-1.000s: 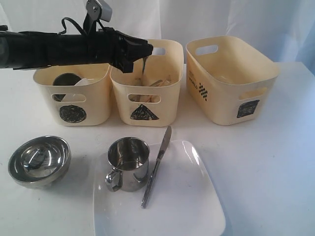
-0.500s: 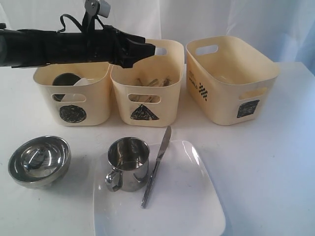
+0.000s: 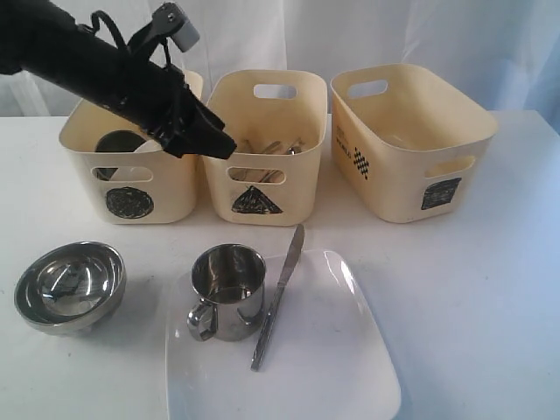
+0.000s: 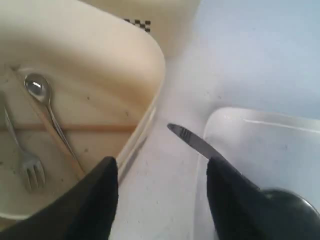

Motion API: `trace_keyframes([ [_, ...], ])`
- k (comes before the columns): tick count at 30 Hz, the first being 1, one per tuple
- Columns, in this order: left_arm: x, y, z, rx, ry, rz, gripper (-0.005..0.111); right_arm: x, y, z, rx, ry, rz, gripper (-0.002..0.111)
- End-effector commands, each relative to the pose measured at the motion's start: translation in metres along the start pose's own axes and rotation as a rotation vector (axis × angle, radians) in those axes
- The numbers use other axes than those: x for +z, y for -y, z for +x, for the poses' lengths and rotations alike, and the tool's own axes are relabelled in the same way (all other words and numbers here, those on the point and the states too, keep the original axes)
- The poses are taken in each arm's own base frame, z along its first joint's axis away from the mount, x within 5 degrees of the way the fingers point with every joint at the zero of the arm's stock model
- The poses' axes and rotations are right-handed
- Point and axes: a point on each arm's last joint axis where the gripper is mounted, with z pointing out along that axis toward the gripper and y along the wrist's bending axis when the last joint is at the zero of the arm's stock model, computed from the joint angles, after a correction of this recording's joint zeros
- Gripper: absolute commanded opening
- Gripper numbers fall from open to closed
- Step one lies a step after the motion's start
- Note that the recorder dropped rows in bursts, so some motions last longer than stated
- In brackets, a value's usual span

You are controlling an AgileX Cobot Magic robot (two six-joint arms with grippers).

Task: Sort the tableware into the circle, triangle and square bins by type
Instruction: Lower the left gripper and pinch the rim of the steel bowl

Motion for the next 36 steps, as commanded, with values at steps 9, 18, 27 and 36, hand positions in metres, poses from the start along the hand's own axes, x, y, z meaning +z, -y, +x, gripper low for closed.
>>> trace_keyframes([
  [9,-0.052,0.045,0.006,-0.120,-0.246,0.025,0.053,0.000,0.001,0.001,-0.001,0.007,0.009,0.000],
  [18,-0.072,0.041,0.055,-0.421,-0.670,-0.293,0.053,0.000,0.001,0.001,-0.001,0.007,0.009,0.000],
  [27,-0.068,0.037,0.082,-0.601,-0.745,-0.477,0.053,0.000,0.001,0.001,-0.001,0.007,0.009,0.000],
  [36,-0.070,0.012,0.119,-0.831,-0.712,-0.550,0.053,0.000,0.001,0.001,-0.001,0.007,0.009,0.000],
])
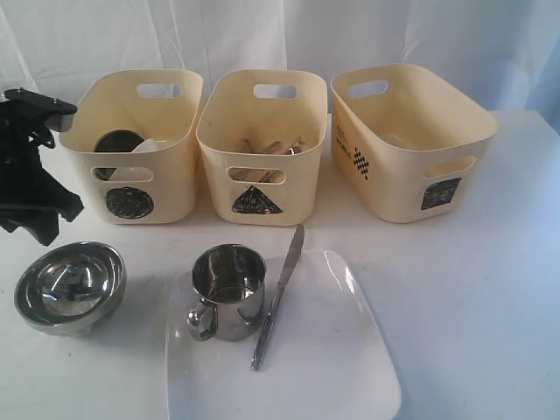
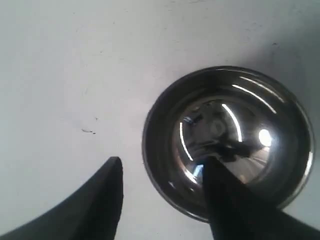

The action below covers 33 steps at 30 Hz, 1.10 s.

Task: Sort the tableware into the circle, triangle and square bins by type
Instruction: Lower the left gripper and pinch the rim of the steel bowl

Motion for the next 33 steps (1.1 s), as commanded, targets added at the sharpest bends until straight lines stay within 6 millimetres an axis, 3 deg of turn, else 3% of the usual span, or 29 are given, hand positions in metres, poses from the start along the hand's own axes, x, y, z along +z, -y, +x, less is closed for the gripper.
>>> trace_keyframes([
  [1,0.017,-0.018,0.004,-0.106,-0.058,0.023,0.053,0.000,0.001,0.001,-0.001,0.007,0.009,0.000],
  [4,0.026,-0.025,0.005,-0.137,-0.082,0.062,0.053,0.000,0.001,0.001,-0.001,0.007,0.009,0.000],
  [9,0.044,-0.020,0.001,-0.142,-0.112,0.202,0.053,0.000,0.001,0.001,-0.001,0.007,0.009,0.000],
  [17,0.095,-0.014,0.011,-0.164,-0.233,0.239,0.048,0.000,0.001,0.001,-0.001,0.007,0.009,0.000],
  [26,0.092,-0.011,0.012,-0.162,-0.242,0.262,0.048,0.000,0.001,0.001,-0.001,0.007,0.009,0.000],
  [33,0.071,-0.013,0.009,-0.159,-0.174,0.250,0.048,0.000,0.001,0.001,-0.001,0.007,0.009,0.000],
])
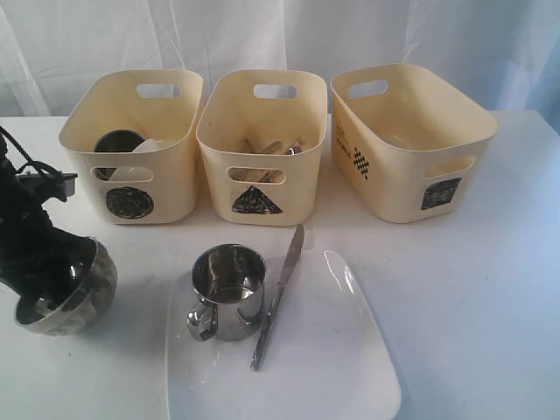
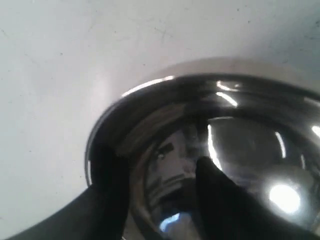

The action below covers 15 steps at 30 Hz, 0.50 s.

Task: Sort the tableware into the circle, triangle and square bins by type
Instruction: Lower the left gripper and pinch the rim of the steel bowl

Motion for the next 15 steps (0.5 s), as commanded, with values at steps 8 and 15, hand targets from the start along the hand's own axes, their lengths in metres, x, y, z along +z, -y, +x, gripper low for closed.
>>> trace_keyframes([
  [8,-0.020,0.004,0.006,0.010,0.035,0.003,0.048,0.000,0.001,0.001,-0.001,0.007,0.009,0.000],
  [15,-0.030,0.006,0.010,0.016,0.053,0.003,0.048,0.000,0.001,0.001,-0.001,0.007,0.009,0.000],
])
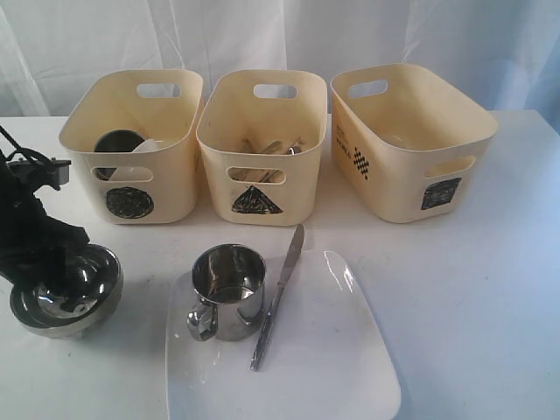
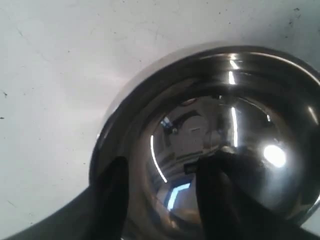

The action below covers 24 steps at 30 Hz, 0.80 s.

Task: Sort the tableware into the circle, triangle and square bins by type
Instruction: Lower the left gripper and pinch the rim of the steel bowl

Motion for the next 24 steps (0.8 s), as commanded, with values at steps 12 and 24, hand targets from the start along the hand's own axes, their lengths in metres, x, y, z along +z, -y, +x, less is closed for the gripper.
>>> trace_keyframes([
  [12,-0.033,-0.003,0.010,0.051,0.069,-0.106,0.048,0.000,0.001,0.001,-0.001,0.007,0.009,0.000],
  [24,-0.011,-0.010,-0.002,0.054,0.069,-0.120,0.048,0.000,0.001,0.001,-0.001,0.007,0.009,0.000],
])
